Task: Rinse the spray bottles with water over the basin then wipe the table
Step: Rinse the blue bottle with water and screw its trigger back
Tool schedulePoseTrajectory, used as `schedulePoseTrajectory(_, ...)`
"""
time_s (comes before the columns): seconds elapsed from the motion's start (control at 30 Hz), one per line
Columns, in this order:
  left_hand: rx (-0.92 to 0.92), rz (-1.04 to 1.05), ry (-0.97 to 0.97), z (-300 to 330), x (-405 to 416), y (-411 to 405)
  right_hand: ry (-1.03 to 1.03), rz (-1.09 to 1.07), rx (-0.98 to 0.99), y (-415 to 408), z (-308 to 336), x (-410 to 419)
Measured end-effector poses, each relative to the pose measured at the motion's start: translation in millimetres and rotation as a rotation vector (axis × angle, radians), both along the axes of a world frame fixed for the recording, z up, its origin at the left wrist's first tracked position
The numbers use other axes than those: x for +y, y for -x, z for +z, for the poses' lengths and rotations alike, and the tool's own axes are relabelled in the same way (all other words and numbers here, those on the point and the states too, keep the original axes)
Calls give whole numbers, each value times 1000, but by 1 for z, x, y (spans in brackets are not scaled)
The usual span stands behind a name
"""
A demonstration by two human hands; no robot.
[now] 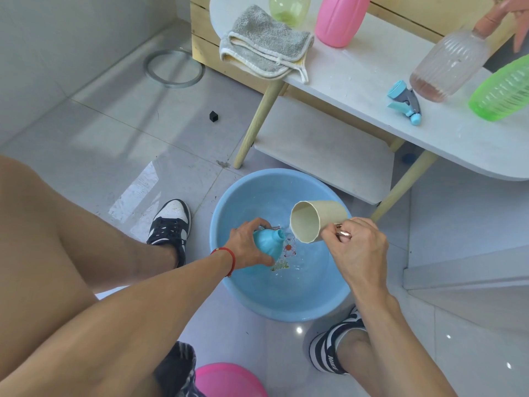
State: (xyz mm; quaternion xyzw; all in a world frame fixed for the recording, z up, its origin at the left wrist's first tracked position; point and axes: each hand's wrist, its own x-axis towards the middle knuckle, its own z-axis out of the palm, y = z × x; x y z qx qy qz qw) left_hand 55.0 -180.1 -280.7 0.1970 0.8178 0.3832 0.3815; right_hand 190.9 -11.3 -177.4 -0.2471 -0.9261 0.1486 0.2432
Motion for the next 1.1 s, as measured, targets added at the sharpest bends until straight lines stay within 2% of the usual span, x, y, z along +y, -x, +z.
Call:
schedulePoseTrajectory(0.4,-18,2,0,1,-1,-1,-119,15,92,-1,-6,6)
schedulePoseTrajectory(1.1,-29,-24,38,4,1,-2,-440,203,177,-2,-1,7)
